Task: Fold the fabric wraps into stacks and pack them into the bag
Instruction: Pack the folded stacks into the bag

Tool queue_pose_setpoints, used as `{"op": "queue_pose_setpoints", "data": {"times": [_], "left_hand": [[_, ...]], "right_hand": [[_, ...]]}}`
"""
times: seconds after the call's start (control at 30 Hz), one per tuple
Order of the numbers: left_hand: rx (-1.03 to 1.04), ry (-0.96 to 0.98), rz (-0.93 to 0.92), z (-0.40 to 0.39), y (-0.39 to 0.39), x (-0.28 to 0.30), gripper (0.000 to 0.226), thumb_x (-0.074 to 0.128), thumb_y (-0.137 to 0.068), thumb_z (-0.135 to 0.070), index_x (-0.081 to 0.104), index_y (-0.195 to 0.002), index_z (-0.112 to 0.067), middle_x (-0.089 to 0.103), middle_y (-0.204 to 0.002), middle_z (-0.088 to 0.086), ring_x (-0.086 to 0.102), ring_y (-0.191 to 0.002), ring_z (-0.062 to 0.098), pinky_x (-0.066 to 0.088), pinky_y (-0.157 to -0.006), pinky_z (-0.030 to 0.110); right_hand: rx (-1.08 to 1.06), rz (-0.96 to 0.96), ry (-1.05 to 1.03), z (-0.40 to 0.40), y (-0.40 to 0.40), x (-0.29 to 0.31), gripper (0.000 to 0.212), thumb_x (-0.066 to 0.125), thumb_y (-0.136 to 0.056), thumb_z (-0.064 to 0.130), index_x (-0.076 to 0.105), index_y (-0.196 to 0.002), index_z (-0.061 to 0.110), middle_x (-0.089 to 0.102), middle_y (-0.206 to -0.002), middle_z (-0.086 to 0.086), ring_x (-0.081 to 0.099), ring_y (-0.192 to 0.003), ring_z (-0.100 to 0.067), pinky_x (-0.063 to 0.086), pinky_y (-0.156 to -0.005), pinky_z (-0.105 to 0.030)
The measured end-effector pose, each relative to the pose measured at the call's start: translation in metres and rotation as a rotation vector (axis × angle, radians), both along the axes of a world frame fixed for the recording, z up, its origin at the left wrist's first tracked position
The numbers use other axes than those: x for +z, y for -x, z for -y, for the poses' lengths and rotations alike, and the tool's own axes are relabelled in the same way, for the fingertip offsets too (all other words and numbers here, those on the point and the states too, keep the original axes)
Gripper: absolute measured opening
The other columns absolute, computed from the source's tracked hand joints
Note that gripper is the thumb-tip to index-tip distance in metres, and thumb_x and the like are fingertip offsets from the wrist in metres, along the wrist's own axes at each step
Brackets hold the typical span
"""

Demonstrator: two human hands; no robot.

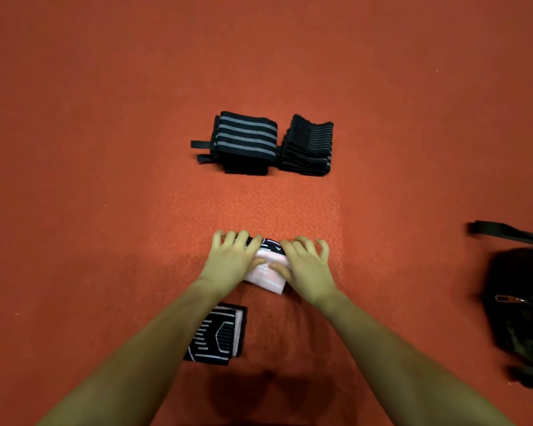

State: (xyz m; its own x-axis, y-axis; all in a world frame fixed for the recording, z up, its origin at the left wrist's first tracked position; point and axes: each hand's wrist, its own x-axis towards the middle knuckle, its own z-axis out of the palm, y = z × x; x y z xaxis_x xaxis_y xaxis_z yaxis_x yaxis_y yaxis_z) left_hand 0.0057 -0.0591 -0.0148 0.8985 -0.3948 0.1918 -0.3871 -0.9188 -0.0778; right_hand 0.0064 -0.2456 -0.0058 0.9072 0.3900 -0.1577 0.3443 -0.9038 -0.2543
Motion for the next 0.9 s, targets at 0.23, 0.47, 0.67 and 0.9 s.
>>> {"op": "queue_pose_setpoints", "data": {"times": [0.23,0.47,0.67,0.9], "left_hand": [[-0.016,0.029,0.178,0.032,0.000,0.019,0.042,0.040,-0.093,-0.052,0.052,-0.113,-0.016,0.065,-0.092,0.004,0.060,-0.073,0.024,0.035,-0.077,0.040],[-0.042,0.077,0.186,0.104,-0.011,0.056,0.043,0.042,-0.091,-0.049,0.050,-0.118,-0.017,0.066,-0.099,0.005,0.062,-0.078,0.024,0.033,-0.078,0.040],[-0.097,0.188,0.095,0.210,-0.025,0.091,0.043,0.041,-0.089,-0.047,0.048,-0.118,-0.017,0.067,-0.101,0.006,0.063,-0.078,0.024,0.029,-0.076,0.037],[-0.185,0.322,-0.069,0.359,-0.041,0.125,0.038,0.036,-0.093,-0.046,0.045,-0.120,-0.022,0.064,-0.106,0.007,0.063,-0.081,0.025,0.032,-0.073,0.038]], "right_hand": [[-0.073,0.170,-0.095,0.034,0.002,0.018,0.050,0.039,-0.085,0.054,0.068,-0.106,0.020,0.069,-0.101,0.003,0.063,-0.106,-0.024,0.021,-0.093,-0.040],[-0.127,0.298,-0.169,0.110,-0.004,0.044,0.047,0.040,-0.087,0.052,0.068,-0.109,0.021,0.068,-0.101,0.004,0.063,-0.106,-0.020,0.020,-0.094,-0.038],[-0.237,0.389,-0.173,0.212,0.001,0.073,0.047,0.039,-0.088,0.054,0.066,-0.114,0.024,0.066,-0.097,0.008,0.046,-0.100,-0.016,0.021,-0.089,-0.037],[-0.498,0.409,-0.210,0.341,0.012,0.106,0.048,0.039,-0.089,0.055,0.065,-0.115,0.023,0.064,-0.094,0.011,0.037,-0.094,-0.015,0.018,-0.087,-0.037]]}}
